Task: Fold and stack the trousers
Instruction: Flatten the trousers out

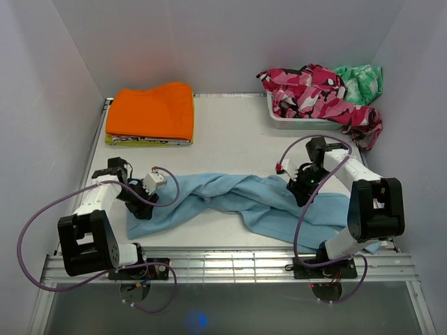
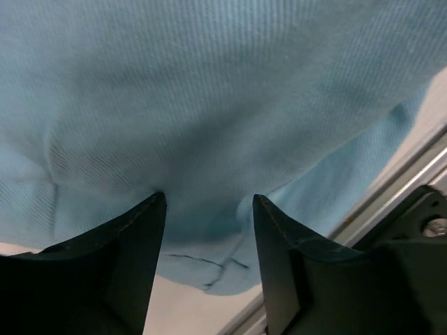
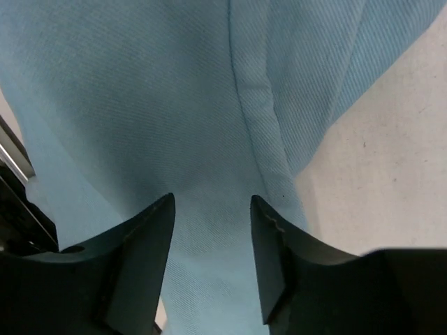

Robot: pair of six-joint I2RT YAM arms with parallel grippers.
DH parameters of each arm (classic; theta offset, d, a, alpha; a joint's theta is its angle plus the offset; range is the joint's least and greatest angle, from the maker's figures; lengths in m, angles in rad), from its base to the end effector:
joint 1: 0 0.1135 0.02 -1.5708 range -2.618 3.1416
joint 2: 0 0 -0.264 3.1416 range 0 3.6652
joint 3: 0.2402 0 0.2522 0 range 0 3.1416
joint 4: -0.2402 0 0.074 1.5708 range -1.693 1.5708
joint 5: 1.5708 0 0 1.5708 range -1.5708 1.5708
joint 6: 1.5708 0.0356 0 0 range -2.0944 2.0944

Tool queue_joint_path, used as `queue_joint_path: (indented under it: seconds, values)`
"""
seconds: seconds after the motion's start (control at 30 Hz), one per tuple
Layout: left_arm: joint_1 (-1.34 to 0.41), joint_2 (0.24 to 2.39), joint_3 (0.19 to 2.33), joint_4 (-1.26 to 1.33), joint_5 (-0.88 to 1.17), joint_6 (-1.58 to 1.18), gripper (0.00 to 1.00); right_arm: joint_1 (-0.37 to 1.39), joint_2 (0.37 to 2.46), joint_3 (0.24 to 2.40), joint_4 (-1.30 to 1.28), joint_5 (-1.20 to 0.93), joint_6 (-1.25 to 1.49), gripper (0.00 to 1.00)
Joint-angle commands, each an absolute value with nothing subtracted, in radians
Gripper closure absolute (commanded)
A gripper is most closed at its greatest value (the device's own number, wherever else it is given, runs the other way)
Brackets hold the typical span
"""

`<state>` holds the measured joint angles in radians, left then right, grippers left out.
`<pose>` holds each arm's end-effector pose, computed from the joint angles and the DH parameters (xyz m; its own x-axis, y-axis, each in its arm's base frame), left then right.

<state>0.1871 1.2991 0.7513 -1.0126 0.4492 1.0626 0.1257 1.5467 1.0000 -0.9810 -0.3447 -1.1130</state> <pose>0.1902 0.0203 0.1854 -0.6206 0.6835 -0.3844 0.7790 0.5936 -0.2022 0.2552 0.0444 0.1939 -0.3193 -0.8913 -0.3219 -0.9477 0.2995 0.1106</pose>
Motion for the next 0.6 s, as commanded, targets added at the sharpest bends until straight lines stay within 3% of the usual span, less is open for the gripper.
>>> queue_joint_path:
  seconds: [0.0,0.03,0.07,0.1,0.13,0.17,0.23,0.3,0.33,0.5,0.57]
  values:
    - [0.169,1.299,0.753,-0.873,0.403,0.991,0.4,0.135,1.548,0.997,-0.916,-0.313,-1.06,0.5]
    - [0.169,1.304,0.767,-0.874,0.416,0.98,0.54,0.135,1.546,1.011,-0.92,-0.31,-1.06,0.76]
    - [0.172,1.302,0.805,-0.893,0.432,0.976,0.66,0.133,1.53,1.018,-0.922,-0.304,-1.06,0.9]
    - [0.176,1.296,0.831,-0.926,0.464,1.003,0.78,0.133,1.513,1.025,-0.933,-0.299,-1.061,0.92]
    - [0.179,1.281,0.859,-1.042,0.51,1.041,0.78,0.129,1.49,1.028,-0.948,-0.302,-1.109,0.92]
    - [0.183,1.27,0.886,-1.108,0.584,1.086,0.77,0.129,1.417,1.016,-0.96,-0.304,-1.139,0.92]
    - [0.183,1.247,0.962,-1.222,0.618,1.152,0.57,0.144,1.317,0.964,-0.962,-0.269,-1.222,0.92]
    - [0.195,1.227,1.04,-1.221,0.604,1.115,0.35,0.17,1.144,0.824,-0.928,-0.174,-1.359,0.92]
    - [0.224,1.242,1.066,-1.194,0.607,1.074,0.17,0.172,1.027,0.73,-0.872,-0.138,-1.444,0.92]
    - [0.255,1.438,1.192,-1.115,0.597,0.957,0.15,0.172,0.832,0.592,-0.798,-0.124,-1.582,0.92]
    - [0.256,1.532,1.212,-1.04,0.565,0.892,0.16,0.172,0.83,0.604,-0.785,-0.115,-1.525,0.76]
